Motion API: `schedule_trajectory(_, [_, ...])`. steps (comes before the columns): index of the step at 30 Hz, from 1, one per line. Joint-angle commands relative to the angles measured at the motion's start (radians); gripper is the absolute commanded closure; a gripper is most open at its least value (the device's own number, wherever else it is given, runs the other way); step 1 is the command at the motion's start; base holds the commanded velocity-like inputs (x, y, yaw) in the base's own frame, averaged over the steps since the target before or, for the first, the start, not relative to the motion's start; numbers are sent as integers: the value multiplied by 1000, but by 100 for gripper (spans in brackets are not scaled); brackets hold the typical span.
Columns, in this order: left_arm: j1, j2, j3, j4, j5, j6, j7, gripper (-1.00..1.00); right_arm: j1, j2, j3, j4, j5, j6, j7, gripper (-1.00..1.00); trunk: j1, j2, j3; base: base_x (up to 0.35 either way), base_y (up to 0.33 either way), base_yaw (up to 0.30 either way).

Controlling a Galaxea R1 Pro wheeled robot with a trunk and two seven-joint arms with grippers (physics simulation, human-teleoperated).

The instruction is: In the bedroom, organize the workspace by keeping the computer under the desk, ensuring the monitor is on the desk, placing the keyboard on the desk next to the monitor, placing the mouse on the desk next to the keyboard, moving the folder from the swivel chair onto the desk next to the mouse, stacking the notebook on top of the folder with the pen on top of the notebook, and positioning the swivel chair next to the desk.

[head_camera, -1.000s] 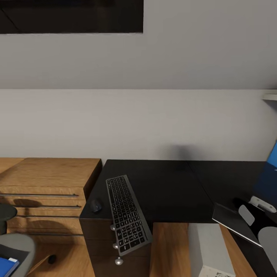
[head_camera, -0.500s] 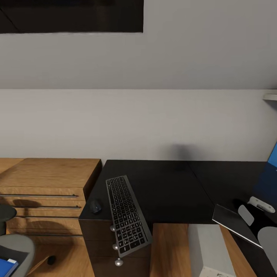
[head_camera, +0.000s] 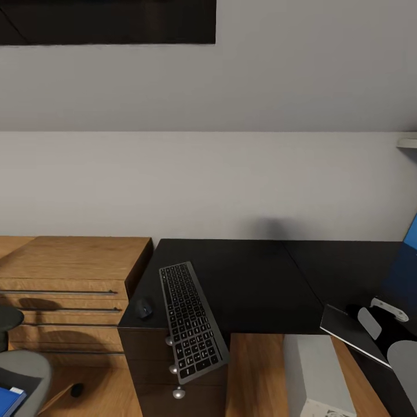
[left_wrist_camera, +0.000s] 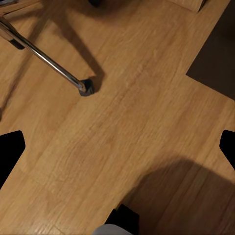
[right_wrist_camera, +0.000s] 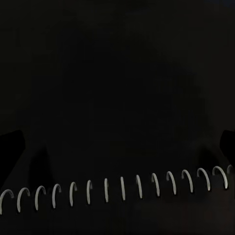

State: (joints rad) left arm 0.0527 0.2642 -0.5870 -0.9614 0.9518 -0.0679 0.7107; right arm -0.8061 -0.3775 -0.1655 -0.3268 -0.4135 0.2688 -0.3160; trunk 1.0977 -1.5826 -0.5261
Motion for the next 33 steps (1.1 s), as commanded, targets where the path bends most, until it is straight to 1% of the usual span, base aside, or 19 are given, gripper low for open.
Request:
schedule_trajectory(1, [-1, 1, -4, -2, 10, -7, 4, -100, 1, 0, -6, 2, -22, 4, -6, -100, 4, -7, -4, 0, 0, 0])
schedule_trajectory(3, [-1, 1, -4, -2, 10, -7, 4, -100, 1, 0, -6, 2, -22, 4, -6, -100, 12, -21, -10, 0, 0, 0])
schedule_trajectory(12, [-1, 2, -3, 2, 13, -8, 3, -100, 1, 0, -6, 2, -21, 4, -8, -100, 12, -21, -10, 0, 0, 0])
schedule_trajectory(14, [-1, 2, -3, 14, 14, -8, 3, -100, 1, 0, -6, 2, -21, 3, -8, -100, 12, -21, -10, 0, 0, 0])
schedule_trajectory(16, [-1, 2, -2, 53, 11, -10, 3, -100, 1, 0, -5, 2, -21, 3, -8, -100, 12, -21, -10, 0, 2, 0])
schedule_trajectory(18, [-1, 1, -2, 66, 10, -10, 3, -100, 0, 1, -5, 2, -21, 3, -8, -100, 12, -21, -10, -41, 107, 0])
schedule_trajectory(24, [-1, 1, -2, 70, 10, -10, 2, -100, 1, 2, -5, 2, -21, 2, -9, -100, 12, -21, -10, -49, 125, 0])
schedule_trajectory(27, [-1, -6, -2, 70, 10, -10, 1, -100, 1, 2, -5, 2, -21, 2, -9, -100, 12, -21, -10, -5, 13, 0])
schedule_trajectory(29, [-1, -17, -2, 70, 9, -10, 1, -100, 1, 2, -5, 2, -20, 1, -9, -100, 12, -21, -10, -25, 89, 0])
schedule_trajectory(33, [-1, -20, -2, 71, 9, -10, 1, -100, 1, 2, -5, 2, -19, 1, -9, -100, 12, -21, -10, -141, 197, 0])
